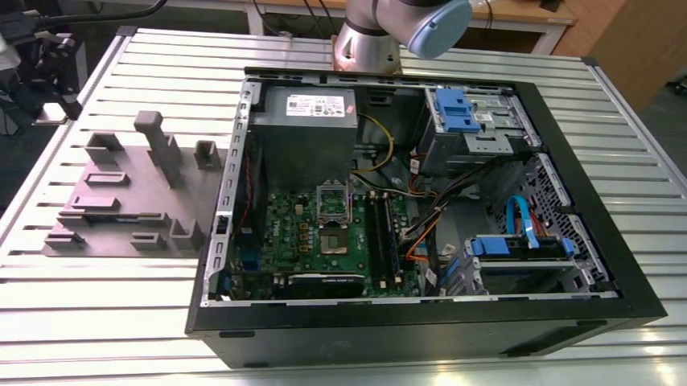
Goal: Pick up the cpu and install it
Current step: 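Pick up the cpu and move it towards the insertion slot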
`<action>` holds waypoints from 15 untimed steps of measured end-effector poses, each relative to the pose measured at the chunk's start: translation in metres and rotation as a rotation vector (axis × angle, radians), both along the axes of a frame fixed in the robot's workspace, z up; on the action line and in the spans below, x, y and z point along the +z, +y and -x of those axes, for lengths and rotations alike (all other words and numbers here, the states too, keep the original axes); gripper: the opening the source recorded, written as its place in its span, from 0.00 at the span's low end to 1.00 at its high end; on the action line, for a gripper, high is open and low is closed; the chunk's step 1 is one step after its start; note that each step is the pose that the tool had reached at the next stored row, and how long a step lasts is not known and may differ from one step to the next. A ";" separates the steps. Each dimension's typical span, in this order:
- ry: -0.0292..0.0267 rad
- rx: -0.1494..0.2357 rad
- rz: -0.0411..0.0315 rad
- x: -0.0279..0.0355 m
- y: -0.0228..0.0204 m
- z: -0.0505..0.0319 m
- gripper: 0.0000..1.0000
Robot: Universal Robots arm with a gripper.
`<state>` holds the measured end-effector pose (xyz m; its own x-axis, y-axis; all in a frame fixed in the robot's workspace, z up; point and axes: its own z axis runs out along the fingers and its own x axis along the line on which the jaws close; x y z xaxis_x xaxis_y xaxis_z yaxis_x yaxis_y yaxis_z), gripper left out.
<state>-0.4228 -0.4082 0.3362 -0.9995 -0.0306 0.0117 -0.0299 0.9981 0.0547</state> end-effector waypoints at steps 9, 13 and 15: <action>0.0001 0.000 0.0001 0.0053 0.0000 -0.0003 0.47; 0.0001 0.000 0.0001 0.0167 0.0000 -0.0003 0.47; 0.0002 0.000 0.0002 0.0219 0.0000 -0.0003 0.47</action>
<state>-0.4225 -0.4082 0.3581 -0.9995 -0.0306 0.0119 -0.0299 0.9981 0.0545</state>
